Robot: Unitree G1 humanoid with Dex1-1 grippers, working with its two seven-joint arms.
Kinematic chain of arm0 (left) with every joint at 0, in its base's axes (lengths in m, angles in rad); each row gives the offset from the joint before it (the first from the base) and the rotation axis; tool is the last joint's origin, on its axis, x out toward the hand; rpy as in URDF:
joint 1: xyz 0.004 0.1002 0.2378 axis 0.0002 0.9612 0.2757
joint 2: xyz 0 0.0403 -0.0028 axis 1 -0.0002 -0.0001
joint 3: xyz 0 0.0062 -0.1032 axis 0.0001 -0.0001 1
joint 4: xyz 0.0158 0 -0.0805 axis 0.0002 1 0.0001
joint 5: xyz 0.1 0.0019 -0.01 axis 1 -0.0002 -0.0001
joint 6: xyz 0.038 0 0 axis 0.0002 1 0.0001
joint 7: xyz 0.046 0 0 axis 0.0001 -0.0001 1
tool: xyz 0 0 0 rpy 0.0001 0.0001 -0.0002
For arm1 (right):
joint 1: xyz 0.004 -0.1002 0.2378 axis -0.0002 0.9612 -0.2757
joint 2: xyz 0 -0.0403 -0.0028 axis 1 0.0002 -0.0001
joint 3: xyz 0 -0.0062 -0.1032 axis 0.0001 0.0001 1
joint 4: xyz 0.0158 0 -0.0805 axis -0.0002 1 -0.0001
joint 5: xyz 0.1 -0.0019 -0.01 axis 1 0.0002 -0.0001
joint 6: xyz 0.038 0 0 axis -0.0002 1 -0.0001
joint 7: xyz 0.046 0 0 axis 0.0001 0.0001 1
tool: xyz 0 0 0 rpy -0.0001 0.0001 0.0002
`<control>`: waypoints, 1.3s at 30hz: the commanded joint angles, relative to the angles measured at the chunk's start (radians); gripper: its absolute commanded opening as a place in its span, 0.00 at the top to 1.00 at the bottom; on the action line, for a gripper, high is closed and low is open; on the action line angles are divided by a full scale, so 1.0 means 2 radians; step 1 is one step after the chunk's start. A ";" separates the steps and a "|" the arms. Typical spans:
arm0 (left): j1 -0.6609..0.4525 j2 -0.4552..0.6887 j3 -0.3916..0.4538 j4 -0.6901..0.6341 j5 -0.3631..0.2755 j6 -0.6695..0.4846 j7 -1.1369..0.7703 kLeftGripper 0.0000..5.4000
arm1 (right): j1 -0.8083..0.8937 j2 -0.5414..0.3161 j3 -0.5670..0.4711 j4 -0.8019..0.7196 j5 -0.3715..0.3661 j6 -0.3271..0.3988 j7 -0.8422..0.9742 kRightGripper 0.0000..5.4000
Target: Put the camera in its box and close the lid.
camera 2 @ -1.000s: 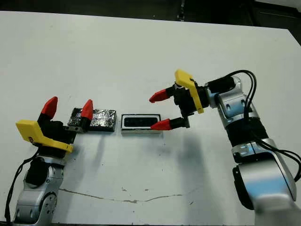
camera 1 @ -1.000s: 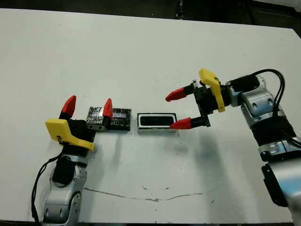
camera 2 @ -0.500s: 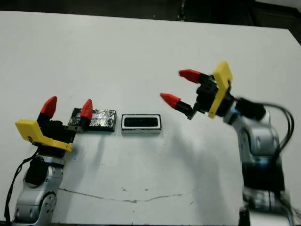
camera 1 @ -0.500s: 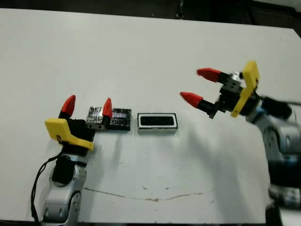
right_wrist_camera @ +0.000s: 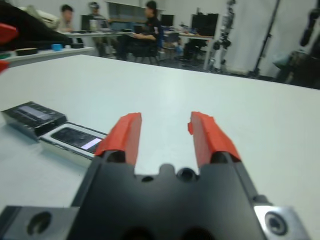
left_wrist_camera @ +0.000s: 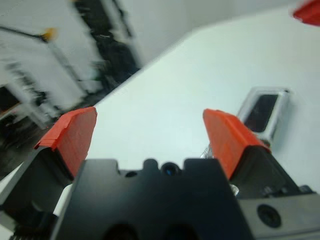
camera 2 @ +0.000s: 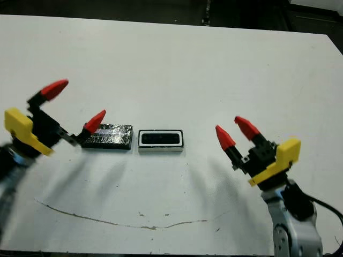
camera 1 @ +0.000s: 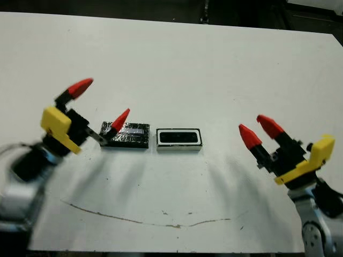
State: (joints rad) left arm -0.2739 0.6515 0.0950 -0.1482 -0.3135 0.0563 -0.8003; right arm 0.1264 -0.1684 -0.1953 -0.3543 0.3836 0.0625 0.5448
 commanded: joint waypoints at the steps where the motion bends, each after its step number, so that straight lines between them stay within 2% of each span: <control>1: -0.080 0.041 -0.022 0.072 -0.015 0.029 -0.092 0.00 | -0.003 0.003 0.005 0.023 0.002 -0.017 -0.007 0.64; 6: -0.197 0.053 -0.087 0.190 -0.009 0.035 -0.256 0.00 | -0.012 0.004 0.013 0.037 -0.001 -0.027 -0.014 0.78; 12: -0.275 0.019 -0.145 0.311 0.022 -0.024 -0.385 0.00 | -0.012 0.003 0.020 0.034 -0.003 -0.025 -0.031 0.94; 14: -0.287 0.012 -0.156 0.334 0.030 -0.036 -0.403 0.00 | -0.012 0.002 0.020 0.032 0.000 -0.022 -0.034 1.00; 16: -0.293 0.008 -0.171 0.350 0.027 -0.038 -0.407 0.00 | -0.011 0.001 0.021 0.031 0.000 -0.019 -0.038 1.00; 24: -0.289 0.004 -0.217 0.374 -0.022 -0.046 -0.407 0.00 | -0.011 0.001 0.026 0.035 -0.005 -0.030 -0.040 1.00; 27: -0.283 0.006 -0.227 0.371 -0.024 -0.050 -0.407 0.00 | -0.010 -0.003 0.027 0.033 -0.002 -0.023 -0.037 1.00; 29: -0.279 0.005 -0.225 0.372 -0.011 -0.056 -0.407 0.00 | -0.008 -0.004 0.029 0.031 0.001 -0.020 -0.035 1.00; 34: -0.281 0.004 -0.226 0.380 0.057 -0.080 -0.396 0.00 | -0.007 -0.004 0.030 0.036 0.011 -0.025 -0.024 1.00; 39: -0.276 0.003 -0.223 0.385 0.106 -0.093 -0.369 0.00 | -0.005 -0.004 0.030 0.035 0.014 -0.026 -0.022 1.00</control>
State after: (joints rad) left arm -0.8507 0.6591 -0.3520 0.6152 -0.1280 -0.1167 -1.5533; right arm 0.0985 -0.1610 -0.1305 -0.2879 0.4080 0.0162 0.4964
